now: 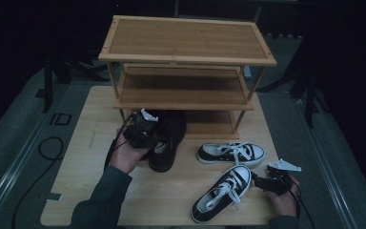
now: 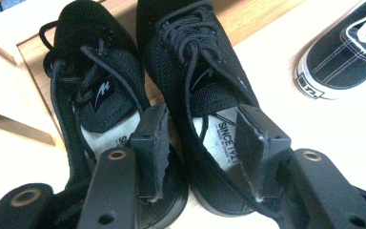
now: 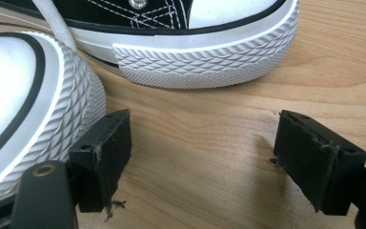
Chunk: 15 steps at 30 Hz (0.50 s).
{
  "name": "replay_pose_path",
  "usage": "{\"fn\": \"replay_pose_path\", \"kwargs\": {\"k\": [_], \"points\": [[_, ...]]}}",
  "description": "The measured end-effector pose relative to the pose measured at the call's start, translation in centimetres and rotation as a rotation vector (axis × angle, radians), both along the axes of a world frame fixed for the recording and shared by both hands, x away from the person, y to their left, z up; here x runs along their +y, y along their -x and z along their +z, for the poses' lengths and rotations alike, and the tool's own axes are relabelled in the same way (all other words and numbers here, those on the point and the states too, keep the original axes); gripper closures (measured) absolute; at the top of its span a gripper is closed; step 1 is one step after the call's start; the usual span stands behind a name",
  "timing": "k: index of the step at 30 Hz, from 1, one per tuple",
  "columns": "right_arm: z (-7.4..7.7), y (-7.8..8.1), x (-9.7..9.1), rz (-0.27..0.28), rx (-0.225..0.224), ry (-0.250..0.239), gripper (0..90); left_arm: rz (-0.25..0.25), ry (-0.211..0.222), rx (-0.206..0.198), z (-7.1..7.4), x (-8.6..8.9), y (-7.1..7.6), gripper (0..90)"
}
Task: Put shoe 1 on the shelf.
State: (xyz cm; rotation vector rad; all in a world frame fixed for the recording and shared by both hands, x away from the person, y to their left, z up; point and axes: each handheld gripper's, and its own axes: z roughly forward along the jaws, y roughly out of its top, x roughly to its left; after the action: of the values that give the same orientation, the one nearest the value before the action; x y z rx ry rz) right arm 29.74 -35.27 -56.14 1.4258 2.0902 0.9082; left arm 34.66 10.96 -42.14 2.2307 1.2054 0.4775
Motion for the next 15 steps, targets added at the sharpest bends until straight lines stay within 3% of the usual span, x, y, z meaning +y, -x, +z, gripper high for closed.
{"fn": "replay_pose_path", "kwargs": {"k": [7, 15], "points": [[0.0, 0.0, 0.0, 0.0, 0.0, 0.0, 20.2, -0.035, 0.047, 0.036, 0.0, 0.8, 0.5, 60.6], [0.0, 0.0, 0.0, 0.0, 0.0, 0.0, 20.2, -0.066, 0.048, 0.041, 0.0, 1.4, 1.5, 66.3]]}}
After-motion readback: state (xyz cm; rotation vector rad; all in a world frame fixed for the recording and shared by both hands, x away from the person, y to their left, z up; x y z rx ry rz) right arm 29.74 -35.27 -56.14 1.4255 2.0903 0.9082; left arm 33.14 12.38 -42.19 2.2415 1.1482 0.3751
